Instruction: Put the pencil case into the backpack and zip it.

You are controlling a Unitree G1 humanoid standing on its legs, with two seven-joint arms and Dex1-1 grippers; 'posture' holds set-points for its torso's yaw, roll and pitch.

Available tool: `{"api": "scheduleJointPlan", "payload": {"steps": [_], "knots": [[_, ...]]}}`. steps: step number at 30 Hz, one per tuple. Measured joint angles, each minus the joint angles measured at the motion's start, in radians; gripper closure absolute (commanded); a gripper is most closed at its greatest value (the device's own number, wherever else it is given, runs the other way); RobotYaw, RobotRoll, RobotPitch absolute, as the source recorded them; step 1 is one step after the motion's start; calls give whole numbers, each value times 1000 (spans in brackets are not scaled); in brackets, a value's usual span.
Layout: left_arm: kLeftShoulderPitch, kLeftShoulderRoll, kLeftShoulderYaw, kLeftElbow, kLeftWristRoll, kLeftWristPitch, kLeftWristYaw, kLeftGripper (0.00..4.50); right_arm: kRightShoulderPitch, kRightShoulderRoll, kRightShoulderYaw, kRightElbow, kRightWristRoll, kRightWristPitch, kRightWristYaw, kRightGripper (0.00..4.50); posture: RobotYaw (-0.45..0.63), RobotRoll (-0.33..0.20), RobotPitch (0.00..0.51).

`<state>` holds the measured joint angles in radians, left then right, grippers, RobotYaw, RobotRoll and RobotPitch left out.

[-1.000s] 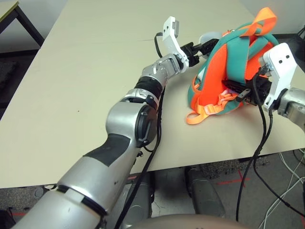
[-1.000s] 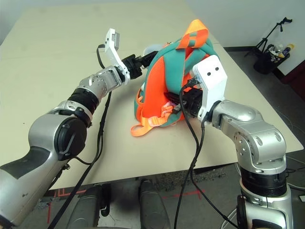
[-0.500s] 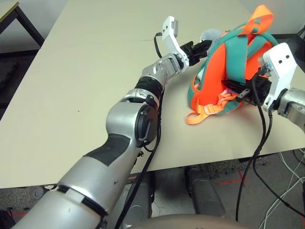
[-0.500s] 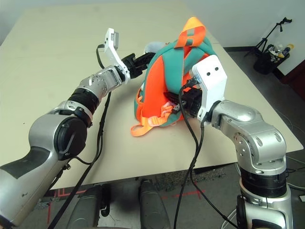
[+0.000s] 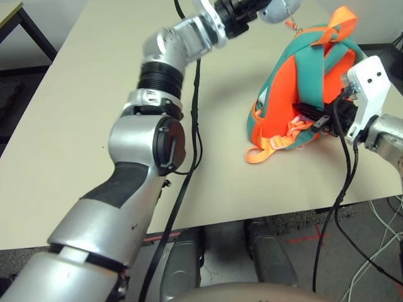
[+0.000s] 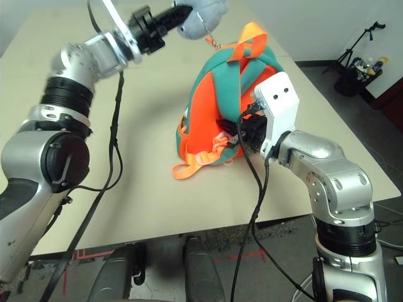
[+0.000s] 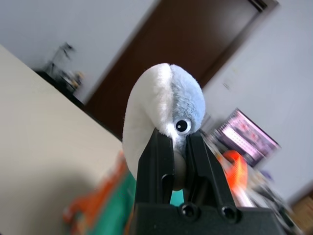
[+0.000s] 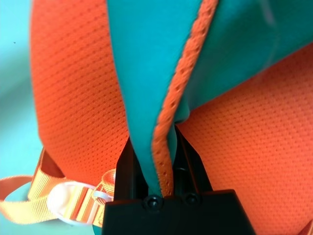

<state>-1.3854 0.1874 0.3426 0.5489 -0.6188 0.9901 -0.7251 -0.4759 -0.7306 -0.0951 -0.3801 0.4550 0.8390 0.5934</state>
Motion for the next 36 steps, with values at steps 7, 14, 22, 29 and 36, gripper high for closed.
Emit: {"api": "scheduleJointPlan", "payload": {"steps": [7,14,22,29,36], "knots": [[219,20,12,-486,-180,381,165,4386,-18,45,27,62,-52,-60,-13,4300,73,0,193],[234,-10,103,-562,-230,447,312,4386,-39,72,32,123,-96,-106,-38,4300,76,0,191],[196,-28,172,-515,-263,410,437,4389,-54,91,32,156,-117,-136,-61,4300,63,0,188],[147,-121,289,-476,-401,404,604,4391,-57,91,32,181,-143,-170,-78,4300,65,0,187],[176,-156,311,-480,-569,359,710,4393,-73,94,32,225,-184,-214,-91,4300,76,0,189]]}}
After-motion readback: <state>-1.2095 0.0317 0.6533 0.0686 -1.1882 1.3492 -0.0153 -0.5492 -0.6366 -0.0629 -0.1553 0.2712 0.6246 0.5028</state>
